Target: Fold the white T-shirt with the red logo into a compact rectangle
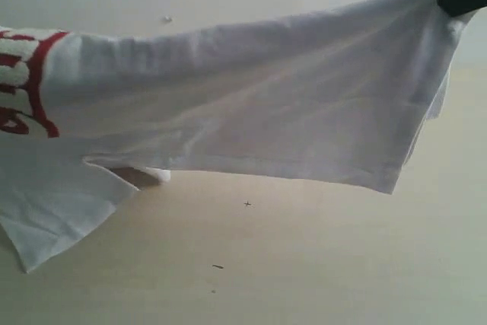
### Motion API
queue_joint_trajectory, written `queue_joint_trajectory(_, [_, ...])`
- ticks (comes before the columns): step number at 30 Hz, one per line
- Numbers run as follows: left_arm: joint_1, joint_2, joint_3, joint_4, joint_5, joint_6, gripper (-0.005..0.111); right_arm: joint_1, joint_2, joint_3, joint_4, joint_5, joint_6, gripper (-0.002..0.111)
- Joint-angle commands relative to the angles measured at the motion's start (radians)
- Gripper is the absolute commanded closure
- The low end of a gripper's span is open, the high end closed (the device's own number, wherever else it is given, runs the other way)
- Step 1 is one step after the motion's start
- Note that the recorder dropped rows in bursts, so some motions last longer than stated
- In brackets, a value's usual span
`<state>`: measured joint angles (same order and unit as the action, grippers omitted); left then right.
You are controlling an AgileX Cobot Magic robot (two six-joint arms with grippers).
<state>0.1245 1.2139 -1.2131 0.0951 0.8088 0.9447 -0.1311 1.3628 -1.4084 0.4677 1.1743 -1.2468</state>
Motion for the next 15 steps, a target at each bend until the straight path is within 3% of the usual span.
queue_joint_trajectory(1, [0.007, -0.057, 0.000, 0.093, -0.033, -0.172, 0.107, -0.004, -0.050, -0.006, 0.080, -0.048, 0.021, 0.108])
queue_joint_trajectory(8, [0.007, -0.120, 0.000, 0.073, -0.076, -0.238, 0.107, -0.004, -0.060, -0.077, 0.103, -0.034, 0.155, 0.108])
queue_joint_trajectory(12, [0.005, -0.104, 0.000, -0.095, -0.029, -0.026, 0.107, -0.004, -0.025, -0.077, 0.148, 0.037, 0.185, 0.108])
queue_joint_trajectory(15, [0.005, -0.089, 0.000, -0.192, -0.029, 0.032, 0.107, -0.004, 0.001, -0.077, 0.142, 0.026, 0.232, 0.108])
